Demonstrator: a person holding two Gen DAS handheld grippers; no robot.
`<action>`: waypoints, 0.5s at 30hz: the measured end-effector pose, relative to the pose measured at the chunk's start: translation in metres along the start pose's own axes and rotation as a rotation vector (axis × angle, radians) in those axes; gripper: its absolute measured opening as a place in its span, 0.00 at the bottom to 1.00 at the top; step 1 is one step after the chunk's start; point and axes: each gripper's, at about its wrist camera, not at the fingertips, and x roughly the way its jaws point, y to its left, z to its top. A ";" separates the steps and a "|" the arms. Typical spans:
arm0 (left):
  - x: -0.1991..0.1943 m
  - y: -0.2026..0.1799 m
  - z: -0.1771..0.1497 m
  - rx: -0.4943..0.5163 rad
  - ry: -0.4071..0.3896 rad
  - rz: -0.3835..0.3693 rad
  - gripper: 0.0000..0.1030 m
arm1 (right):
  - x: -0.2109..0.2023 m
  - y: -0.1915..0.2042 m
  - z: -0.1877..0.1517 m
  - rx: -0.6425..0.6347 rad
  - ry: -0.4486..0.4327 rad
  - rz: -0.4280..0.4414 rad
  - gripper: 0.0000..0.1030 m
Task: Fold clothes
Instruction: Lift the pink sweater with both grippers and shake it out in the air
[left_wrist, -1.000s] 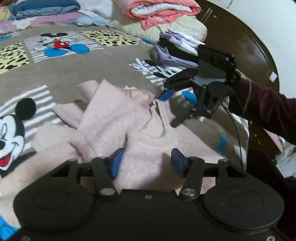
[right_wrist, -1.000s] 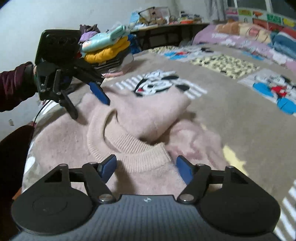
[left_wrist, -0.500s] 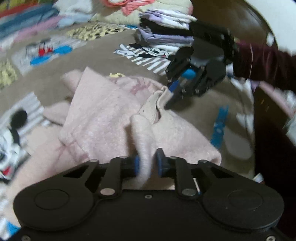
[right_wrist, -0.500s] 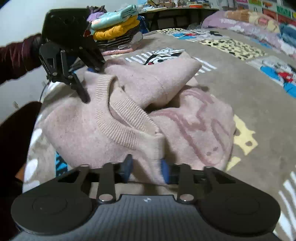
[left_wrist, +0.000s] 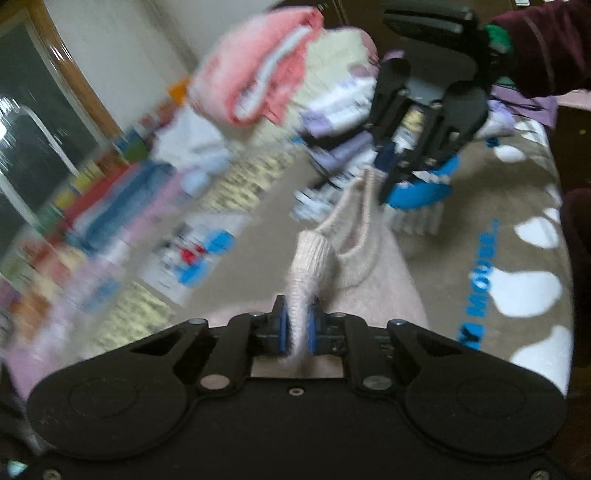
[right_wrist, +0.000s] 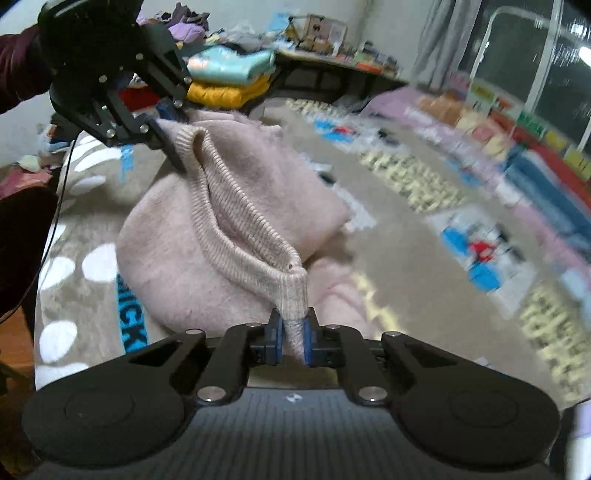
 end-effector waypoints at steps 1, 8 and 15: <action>-0.012 0.002 0.008 0.015 -0.018 0.027 0.08 | -0.011 0.004 0.009 -0.014 -0.011 -0.026 0.12; -0.088 0.006 0.033 0.003 -0.134 0.166 0.07 | -0.090 0.044 0.061 -0.113 -0.102 -0.181 0.11; -0.138 -0.004 0.037 0.036 -0.194 0.215 0.07 | -0.152 0.087 0.088 -0.197 -0.153 -0.240 0.10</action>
